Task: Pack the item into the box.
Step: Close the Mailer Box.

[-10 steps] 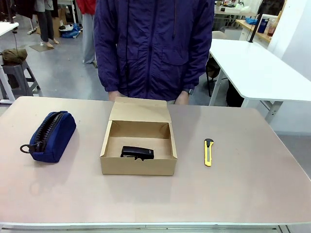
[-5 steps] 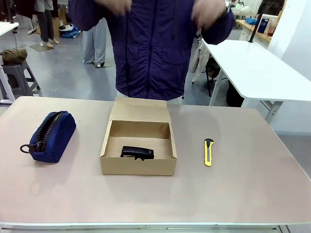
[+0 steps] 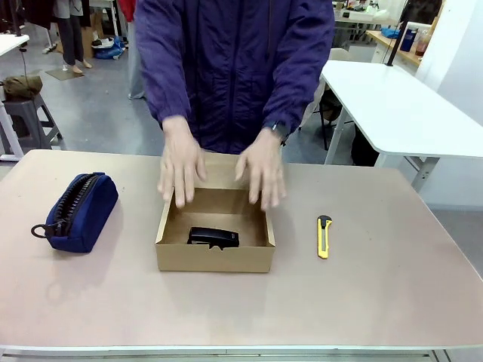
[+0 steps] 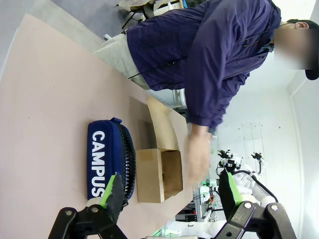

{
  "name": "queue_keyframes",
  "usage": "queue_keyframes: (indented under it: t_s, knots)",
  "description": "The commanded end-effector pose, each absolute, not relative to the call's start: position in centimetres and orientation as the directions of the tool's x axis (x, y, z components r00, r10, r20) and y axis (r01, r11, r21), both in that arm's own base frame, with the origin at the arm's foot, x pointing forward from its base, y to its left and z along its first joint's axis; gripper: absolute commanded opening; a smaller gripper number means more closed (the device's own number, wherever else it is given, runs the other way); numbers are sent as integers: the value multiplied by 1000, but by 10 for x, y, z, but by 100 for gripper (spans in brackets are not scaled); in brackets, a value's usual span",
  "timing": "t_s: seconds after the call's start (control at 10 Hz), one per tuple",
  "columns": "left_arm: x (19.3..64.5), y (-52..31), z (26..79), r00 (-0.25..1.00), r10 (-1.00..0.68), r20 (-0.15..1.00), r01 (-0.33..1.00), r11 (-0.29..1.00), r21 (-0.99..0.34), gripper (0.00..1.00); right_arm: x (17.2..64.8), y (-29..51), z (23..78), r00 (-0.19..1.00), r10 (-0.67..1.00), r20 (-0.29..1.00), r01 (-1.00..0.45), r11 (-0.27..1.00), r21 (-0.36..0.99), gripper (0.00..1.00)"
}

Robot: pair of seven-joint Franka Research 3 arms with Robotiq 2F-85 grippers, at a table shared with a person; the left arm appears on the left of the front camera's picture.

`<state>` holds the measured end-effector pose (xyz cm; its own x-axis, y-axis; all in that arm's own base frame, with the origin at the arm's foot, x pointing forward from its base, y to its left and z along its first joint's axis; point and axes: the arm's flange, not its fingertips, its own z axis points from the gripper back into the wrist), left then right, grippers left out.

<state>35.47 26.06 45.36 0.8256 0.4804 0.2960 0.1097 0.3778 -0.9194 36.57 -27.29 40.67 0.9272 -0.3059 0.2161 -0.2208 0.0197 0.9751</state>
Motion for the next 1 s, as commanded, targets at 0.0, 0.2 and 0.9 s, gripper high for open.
queue_keyframes:
  t_s: [0.0, 0.2, 0.9]
  knots:
    - [356, 260, 454, 816, 481, 321, 144, 369, -918, 100, 361, -269, 410, 928, -306, 213, -219, 17, 976, 100]
    - [356, 260, 454, 816, 481, 321, 144, 369, -918, 100, 361, -269, 410, 928, -306, 213, -219, 17, 976, 100]
    - [378, 150, 459, 914, 261, 310, 234, 282, -930, 100, 400, -169, 421, 962, -134, 240, -220, 143, 965, 100]
